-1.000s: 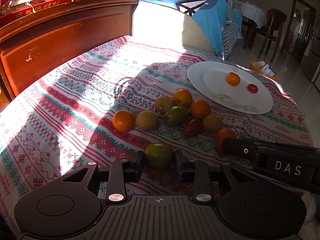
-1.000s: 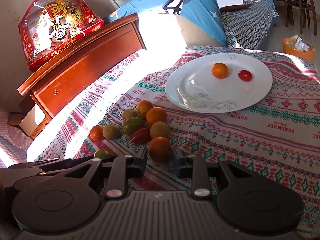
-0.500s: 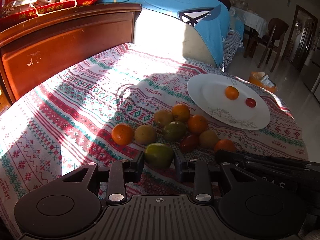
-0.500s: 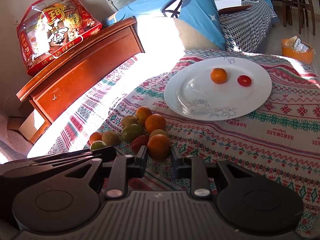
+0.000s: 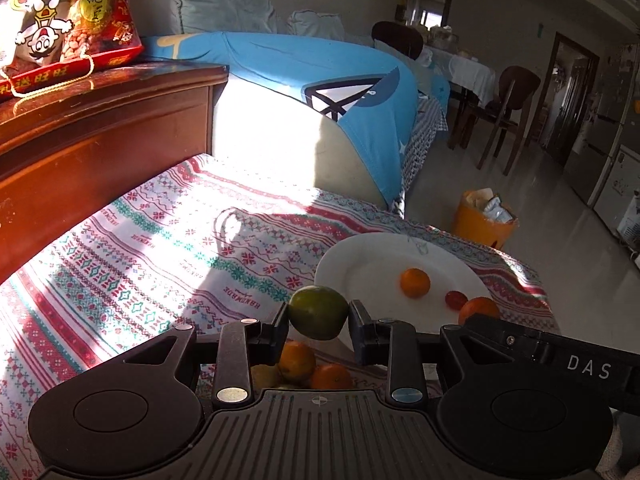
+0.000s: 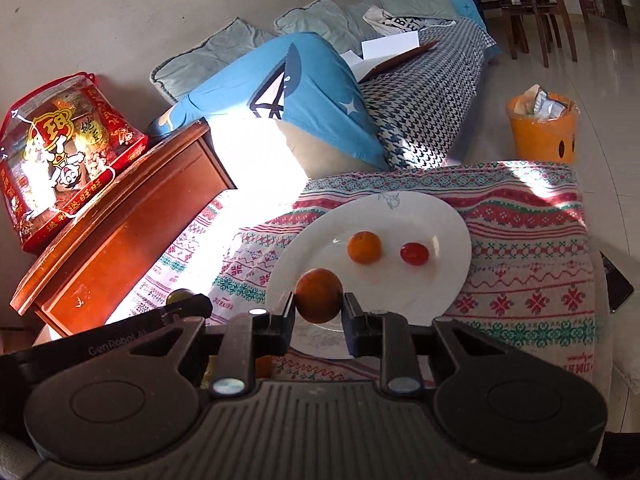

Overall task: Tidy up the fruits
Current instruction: 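Carry a tangerine to the plate with the right gripper while the left gripper grasps a green citrus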

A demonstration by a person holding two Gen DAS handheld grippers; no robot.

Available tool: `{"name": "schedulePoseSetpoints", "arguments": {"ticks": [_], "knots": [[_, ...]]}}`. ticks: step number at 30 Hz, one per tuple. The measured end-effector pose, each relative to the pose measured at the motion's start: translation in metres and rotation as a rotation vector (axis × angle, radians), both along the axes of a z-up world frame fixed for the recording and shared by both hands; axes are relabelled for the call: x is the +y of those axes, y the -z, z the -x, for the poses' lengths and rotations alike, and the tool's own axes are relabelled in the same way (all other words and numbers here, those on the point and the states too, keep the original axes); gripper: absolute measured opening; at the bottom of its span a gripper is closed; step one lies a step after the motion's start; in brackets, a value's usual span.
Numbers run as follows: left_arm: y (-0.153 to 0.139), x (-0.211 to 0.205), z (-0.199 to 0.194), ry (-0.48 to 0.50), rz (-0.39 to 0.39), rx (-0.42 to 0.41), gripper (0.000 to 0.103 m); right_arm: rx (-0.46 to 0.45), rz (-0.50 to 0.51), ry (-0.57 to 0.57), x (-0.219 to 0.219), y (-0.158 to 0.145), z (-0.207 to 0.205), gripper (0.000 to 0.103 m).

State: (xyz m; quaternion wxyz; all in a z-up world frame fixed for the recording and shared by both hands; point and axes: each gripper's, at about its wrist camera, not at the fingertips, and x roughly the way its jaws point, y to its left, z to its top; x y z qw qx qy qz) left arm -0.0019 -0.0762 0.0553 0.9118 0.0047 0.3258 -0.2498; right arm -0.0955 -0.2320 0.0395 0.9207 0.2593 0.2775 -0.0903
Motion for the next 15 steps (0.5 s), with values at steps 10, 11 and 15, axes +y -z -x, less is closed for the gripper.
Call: {"name": "schedulePoseSetpoints", "arguments": {"ticks": [10,11,15], "knots": [[0.023,-0.033,-0.019,0.041,-0.005,0.063,0.030,0.054,-0.020,0.052,-0.007,0.023,-0.006,0.025],[0.026,-0.034,-0.021,0.042,-0.008,0.072,0.030,0.058,-0.021,0.054,-0.008,0.024,-0.006,0.025],[0.033,-0.041,-0.025,0.050,-0.020,0.095,0.030,0.067,-0.039,0.064,-0.010,0.029,-0.009,0.026]]}}
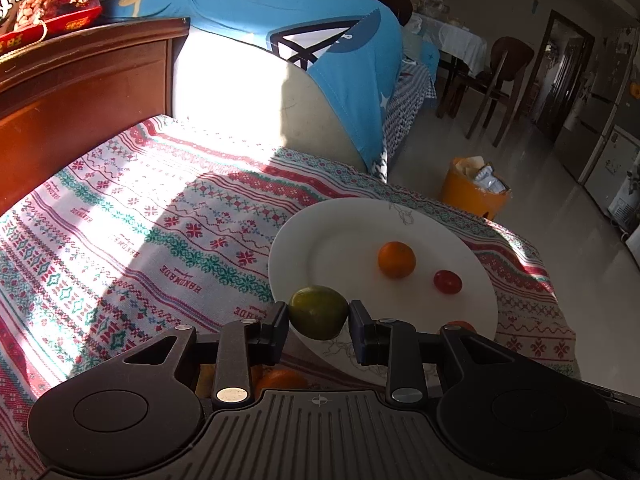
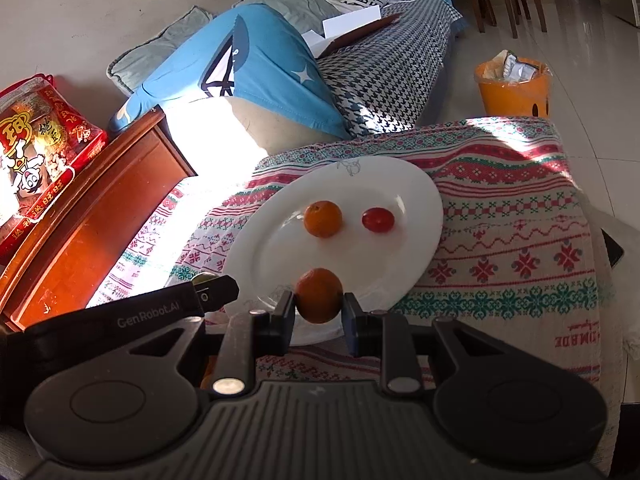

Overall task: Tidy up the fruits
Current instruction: 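Carry a tangerine to the plate with the right gripper while the left gripper grasps a green citrus, then place the green citrus on the plate with the left gripper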

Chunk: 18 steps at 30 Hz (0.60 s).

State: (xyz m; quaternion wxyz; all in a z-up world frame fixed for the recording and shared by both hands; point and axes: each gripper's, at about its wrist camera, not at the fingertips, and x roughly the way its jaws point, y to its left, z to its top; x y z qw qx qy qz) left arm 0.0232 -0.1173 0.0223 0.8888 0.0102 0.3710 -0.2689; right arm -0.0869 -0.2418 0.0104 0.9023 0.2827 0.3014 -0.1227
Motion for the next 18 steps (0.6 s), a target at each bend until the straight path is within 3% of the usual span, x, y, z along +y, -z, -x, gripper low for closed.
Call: {"name": "schedulePoseSetpoints", "arguments": {"ticks": [4,7,18], "knots": [[0.001,-0.002,0.000,-0.005,-0.001,-0.001,0.032,-0.003,-0.002,0.001,0.001,0.000,-0.001,0.028],[-0.004,0.001,0.000,-0.018,0.019,-0.002,0.044,-0.011,0.013,0.002,0.003,-0.002,-0.001,0.028],[-0.022,0.010,0.012,-0.036,0.004,-0.049,0.052,-0.007,0.025,-0.034,0.014,-0.004,0.000,0.028]]}}
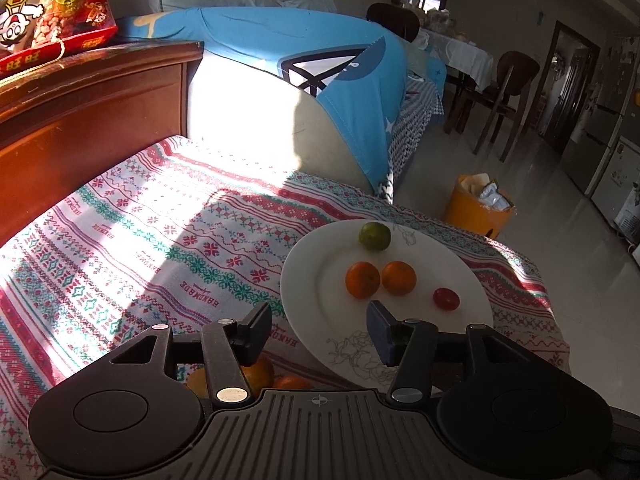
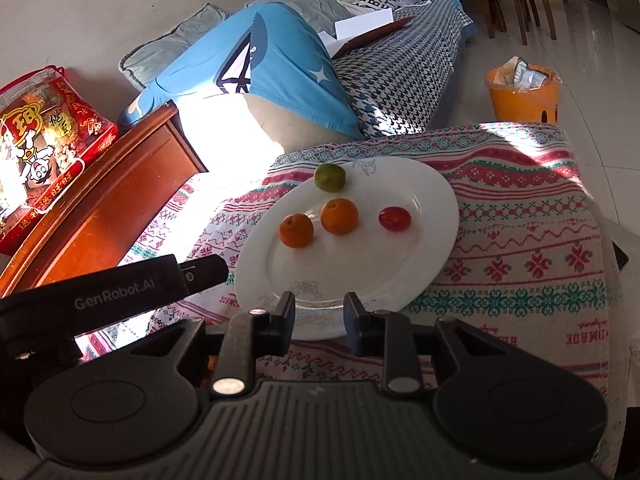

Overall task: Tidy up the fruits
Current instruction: 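Place the green citrus on the plate with the left gripper, then withdraw both grippers from the plate toward the fruit pile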

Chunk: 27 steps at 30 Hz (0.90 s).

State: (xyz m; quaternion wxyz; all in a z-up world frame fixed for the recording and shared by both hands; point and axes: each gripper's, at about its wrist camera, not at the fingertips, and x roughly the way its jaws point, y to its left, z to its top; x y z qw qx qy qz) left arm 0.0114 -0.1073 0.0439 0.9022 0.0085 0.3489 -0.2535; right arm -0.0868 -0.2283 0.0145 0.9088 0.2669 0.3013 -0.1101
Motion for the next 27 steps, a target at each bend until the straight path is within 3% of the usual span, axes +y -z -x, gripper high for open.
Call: {"name": "schedulePoseSetpoints", "arguments": {"ticks": [3,17,27], "knots": [[-0.004,0.005,0.005,-0.004,-0.004,0.003,0.057,0.016,0.003,-0.022,0.006,0.002,0.002,0.029],[-0.007,0.036,0.026,-0.062,-0.059,0.011,0.058,0.050,0.064,-0.098,0.030,-0.002,0.018,0.029],[-0.006,0.064,0.037,-0.128,-0.028,0.028,0.059,0.066,0.076,-0.136,0.044,-0.003,0.035,0.030]]}}
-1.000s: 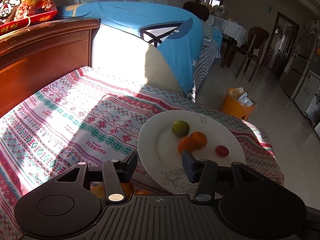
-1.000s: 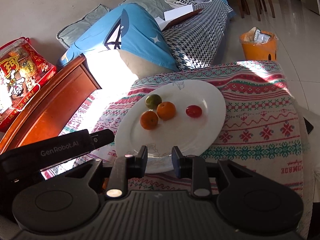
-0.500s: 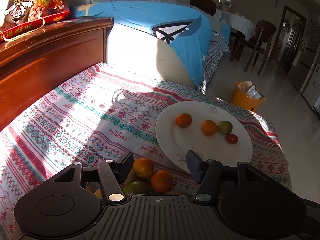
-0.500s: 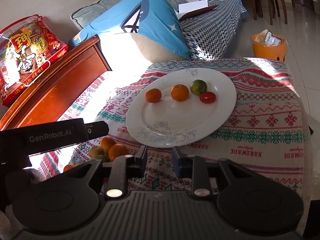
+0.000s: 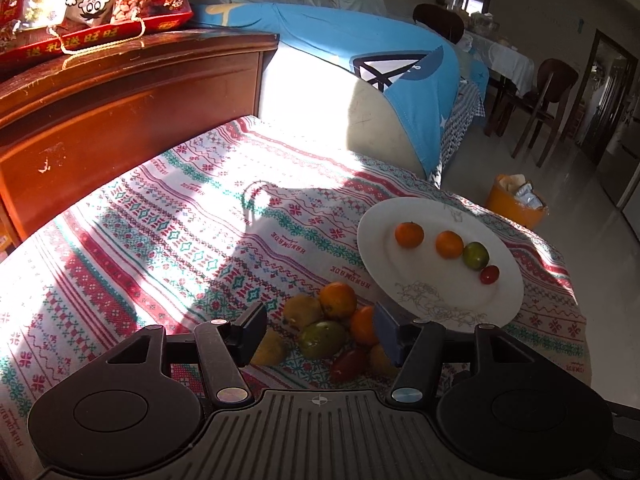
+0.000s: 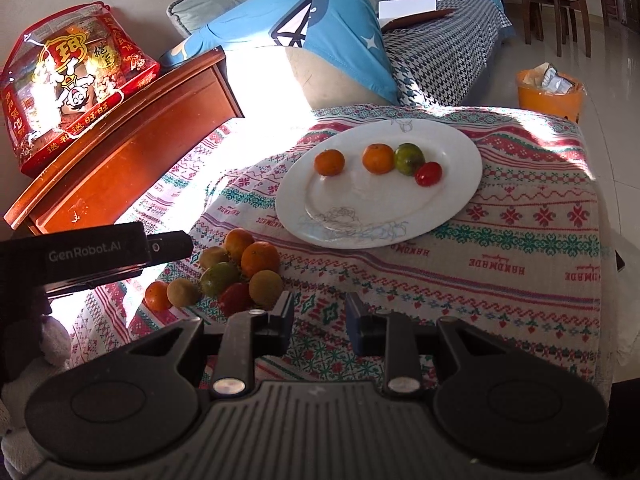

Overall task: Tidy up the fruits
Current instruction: 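Withdraw both grippers from the plate toward the fruit pile, then lower both open grippers onto the fruit pile on the bedspread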

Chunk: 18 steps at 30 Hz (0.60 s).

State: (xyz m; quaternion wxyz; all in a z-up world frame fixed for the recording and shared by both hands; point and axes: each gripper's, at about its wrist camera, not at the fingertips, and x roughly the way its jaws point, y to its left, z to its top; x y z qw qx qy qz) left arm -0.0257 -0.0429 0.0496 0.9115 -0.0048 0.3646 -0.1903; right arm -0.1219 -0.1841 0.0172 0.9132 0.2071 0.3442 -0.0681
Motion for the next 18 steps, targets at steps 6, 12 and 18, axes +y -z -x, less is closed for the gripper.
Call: {"name": "schedulePoseSetpoints", "arguments": {"ticks": [6,12,18], "knots": [[0.001,0.015,0.008,-0.021,-0.009,-0.010,0.059,-0.002,0.008,-0.027,0.008,-0.002,0.010,0.030],[0.005,0.035,0.010,-0.071,-0.012,0.000,0.059,-0.007,0.017,-0.047,0.014,-0.003,0.017,0.030],[0.015,0.053,0.007,-0.119,-0.036,0.017,0.058,-0.015,0.011,-0.062,0.019,0.000,0.014,0.030]]}}
